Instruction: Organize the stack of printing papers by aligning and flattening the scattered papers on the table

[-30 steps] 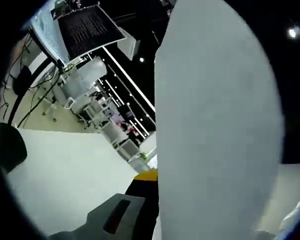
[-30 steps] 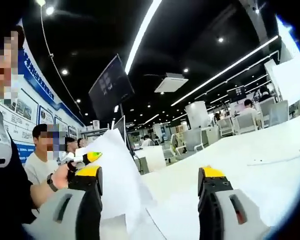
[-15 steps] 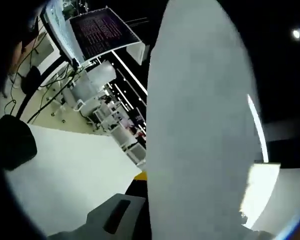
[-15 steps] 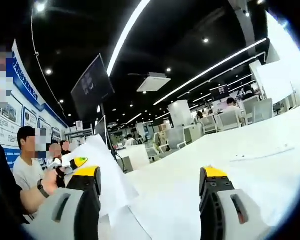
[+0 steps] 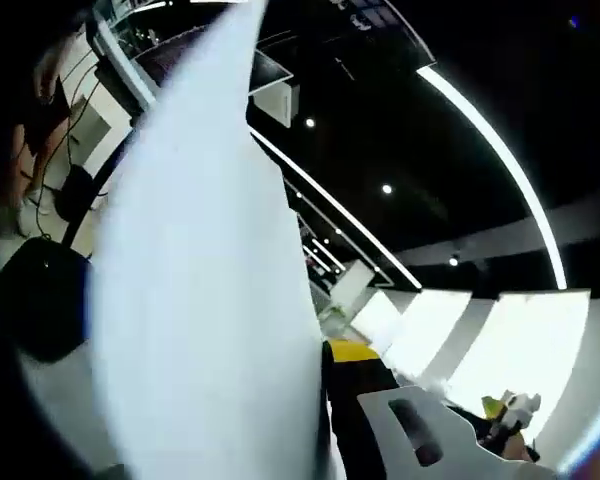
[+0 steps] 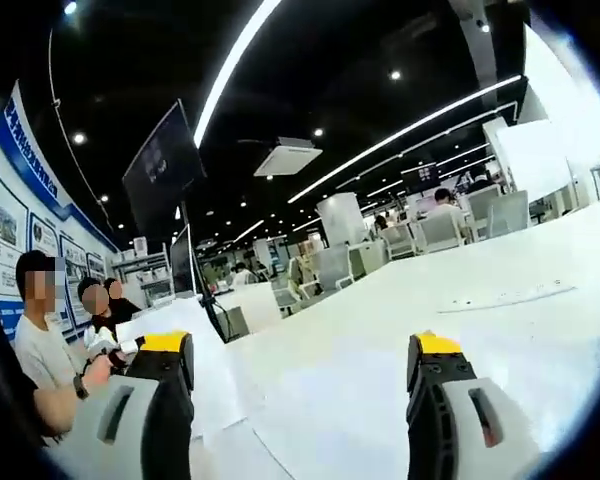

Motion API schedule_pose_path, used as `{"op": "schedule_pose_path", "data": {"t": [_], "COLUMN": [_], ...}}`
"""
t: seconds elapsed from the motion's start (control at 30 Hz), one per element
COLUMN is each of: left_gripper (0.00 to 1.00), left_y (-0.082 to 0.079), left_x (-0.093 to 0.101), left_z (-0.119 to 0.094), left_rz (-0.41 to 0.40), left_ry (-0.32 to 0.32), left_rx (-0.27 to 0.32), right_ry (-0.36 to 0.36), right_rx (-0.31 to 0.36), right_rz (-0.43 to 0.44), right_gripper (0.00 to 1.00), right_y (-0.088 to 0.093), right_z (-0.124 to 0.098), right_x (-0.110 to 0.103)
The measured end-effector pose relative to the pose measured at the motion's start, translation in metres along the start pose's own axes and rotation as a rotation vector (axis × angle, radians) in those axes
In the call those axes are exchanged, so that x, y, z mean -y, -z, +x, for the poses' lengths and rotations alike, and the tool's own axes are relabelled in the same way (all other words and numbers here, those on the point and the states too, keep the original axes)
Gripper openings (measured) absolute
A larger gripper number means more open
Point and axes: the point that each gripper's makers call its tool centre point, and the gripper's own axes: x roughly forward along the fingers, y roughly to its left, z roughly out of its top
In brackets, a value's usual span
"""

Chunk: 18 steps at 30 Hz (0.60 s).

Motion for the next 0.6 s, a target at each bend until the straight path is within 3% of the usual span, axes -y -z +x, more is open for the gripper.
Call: {"op": "schedule_pose_path", "data": {"t": [0.13, 0.6], "left_gripper": [0.06, 0.06], "left_y": [0.005, 0.011], "left_x": [-0.006, -0.002], "left_z": [-0.001, -0.003], "left_rz": [-0.021, 0.070], "left_ry": [-0.011, -0.020], "left_rx": [-0.009, -0.007], "right_ry": [0.009, 0.091], "right_rx": [0.001, 0.029], "right_rz": [0.012, -0.004], "right_gripper": [0.83, 0.84], "right_y": [0.000, -0.006], "right_z": [-0.001, -0.014], "right_x": [0.003, 0.032]}}
